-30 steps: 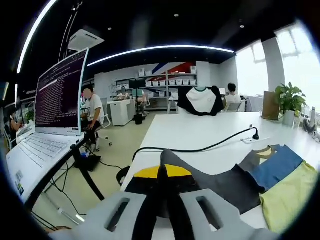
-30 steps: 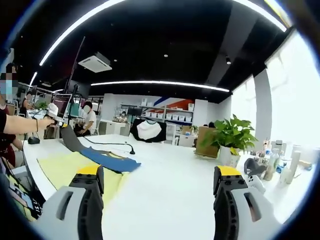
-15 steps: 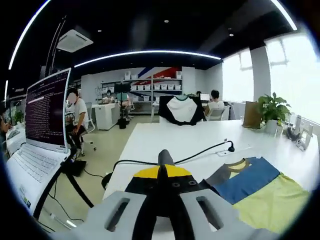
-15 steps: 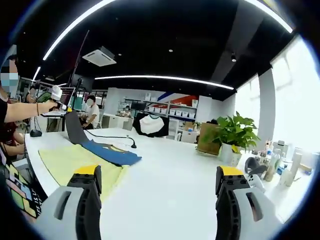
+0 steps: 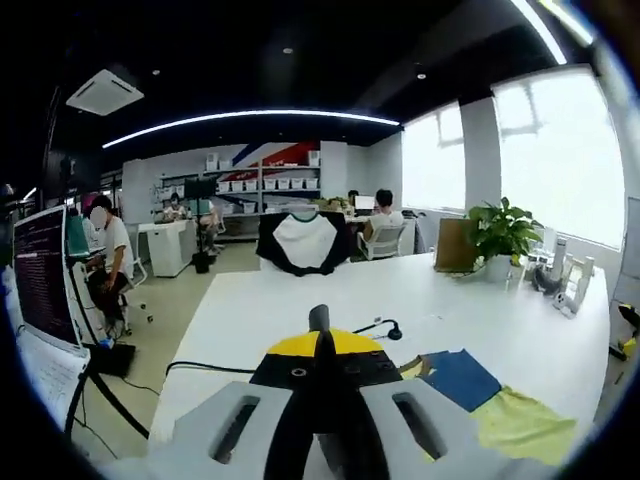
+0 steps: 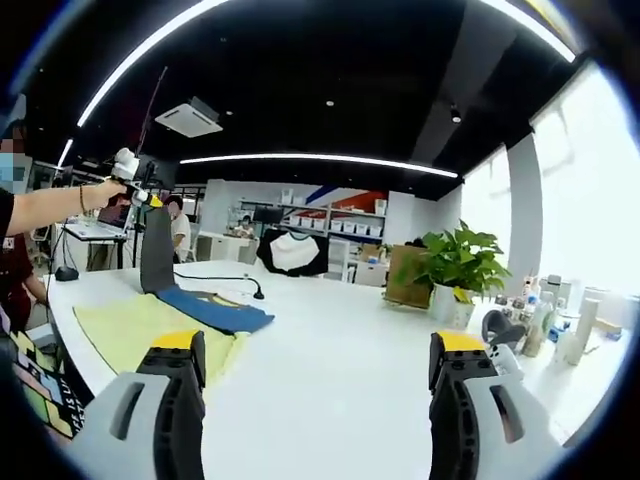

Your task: Fold the garment on the visible template until the final outline fits inside the template.

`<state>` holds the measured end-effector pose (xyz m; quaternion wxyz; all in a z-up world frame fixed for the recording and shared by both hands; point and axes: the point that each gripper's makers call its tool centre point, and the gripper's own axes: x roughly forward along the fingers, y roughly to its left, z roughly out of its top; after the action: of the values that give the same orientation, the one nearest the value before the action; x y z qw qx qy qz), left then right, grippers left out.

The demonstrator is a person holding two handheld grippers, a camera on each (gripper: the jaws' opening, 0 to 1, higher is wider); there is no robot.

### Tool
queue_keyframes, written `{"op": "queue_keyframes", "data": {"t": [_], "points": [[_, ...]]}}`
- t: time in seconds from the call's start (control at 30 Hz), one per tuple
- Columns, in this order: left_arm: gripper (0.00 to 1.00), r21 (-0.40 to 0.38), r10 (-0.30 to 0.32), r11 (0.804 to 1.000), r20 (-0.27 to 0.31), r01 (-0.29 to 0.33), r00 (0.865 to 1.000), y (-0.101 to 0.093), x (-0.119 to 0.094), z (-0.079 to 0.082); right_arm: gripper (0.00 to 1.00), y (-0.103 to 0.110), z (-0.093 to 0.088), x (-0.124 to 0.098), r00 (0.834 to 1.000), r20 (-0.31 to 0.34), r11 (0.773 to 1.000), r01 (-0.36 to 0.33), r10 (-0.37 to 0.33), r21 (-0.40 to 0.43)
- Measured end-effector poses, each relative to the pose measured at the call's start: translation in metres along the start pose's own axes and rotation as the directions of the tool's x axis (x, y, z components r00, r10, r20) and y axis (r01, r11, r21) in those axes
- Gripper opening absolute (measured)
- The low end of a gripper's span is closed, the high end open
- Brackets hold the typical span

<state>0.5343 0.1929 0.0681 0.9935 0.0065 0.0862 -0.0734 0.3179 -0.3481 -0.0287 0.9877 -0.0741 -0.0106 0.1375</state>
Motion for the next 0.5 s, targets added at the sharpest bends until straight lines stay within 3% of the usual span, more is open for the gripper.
{"op": "queue_keyframes", "data": {"t": [0.17,0.5], "points": [[0.01,-0.043,-0.074,0.996,0.004,0.074,0.997,-0.043,0.021,0.012,0.95,-0.009,0.002,-0.003,1.0,0.008,1.0,0.019,-0.019,0.004],[0.01,-0.03,-0.19,0.981,-0.04,0.189,0.981,-0.114,0.053,-0.017,0.94,-0.015,-0.001,-0.005,0.999,-0.003,0.999,0.037,-0.037,0.007]]}}
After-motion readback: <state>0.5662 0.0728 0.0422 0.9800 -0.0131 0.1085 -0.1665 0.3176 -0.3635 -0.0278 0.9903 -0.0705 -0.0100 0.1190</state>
